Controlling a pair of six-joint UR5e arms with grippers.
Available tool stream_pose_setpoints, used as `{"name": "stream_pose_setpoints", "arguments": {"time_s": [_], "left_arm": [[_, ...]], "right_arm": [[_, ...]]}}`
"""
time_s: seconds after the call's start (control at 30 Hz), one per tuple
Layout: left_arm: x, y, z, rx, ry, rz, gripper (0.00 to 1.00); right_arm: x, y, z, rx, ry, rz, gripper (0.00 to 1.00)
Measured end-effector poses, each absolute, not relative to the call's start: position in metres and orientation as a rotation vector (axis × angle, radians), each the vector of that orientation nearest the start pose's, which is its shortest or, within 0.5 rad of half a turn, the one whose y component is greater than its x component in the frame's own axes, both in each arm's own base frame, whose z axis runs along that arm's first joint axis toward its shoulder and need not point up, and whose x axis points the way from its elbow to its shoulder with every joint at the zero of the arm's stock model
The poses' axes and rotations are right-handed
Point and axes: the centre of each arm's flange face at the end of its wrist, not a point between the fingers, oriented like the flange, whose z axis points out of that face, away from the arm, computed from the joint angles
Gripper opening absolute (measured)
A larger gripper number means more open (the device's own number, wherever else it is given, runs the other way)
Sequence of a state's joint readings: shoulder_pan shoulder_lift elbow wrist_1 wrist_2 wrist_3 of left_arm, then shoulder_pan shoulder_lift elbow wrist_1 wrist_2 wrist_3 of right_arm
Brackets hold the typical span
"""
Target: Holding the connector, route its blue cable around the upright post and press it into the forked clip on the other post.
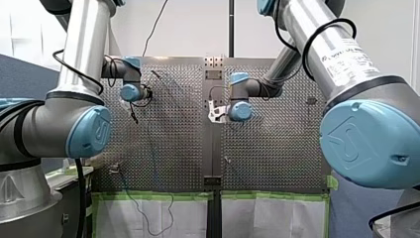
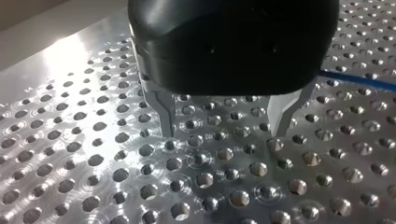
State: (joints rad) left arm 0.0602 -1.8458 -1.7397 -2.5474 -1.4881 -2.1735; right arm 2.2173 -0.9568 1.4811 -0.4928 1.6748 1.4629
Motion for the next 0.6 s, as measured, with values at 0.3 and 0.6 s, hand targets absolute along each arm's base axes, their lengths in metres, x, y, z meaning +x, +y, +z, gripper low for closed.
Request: {"name": "stream_pose_setpoints", "arguments": {"time_s": [0.3, 0.6], "left_arm": [[0.589, -0.109, 0.318, -0.396, 1.395, -0.515, 0.98], [0.589, -0.110, 0.318, -0.395, 1.397, -0.516, 0.98]], "right_arm": [[0.479, -0.472, 0.184, 1.586, -0.873, 1.418, 0.00], [0.451, -0.471, 0.159, 1.520, -0.949, 1.358, 0.00]]}}
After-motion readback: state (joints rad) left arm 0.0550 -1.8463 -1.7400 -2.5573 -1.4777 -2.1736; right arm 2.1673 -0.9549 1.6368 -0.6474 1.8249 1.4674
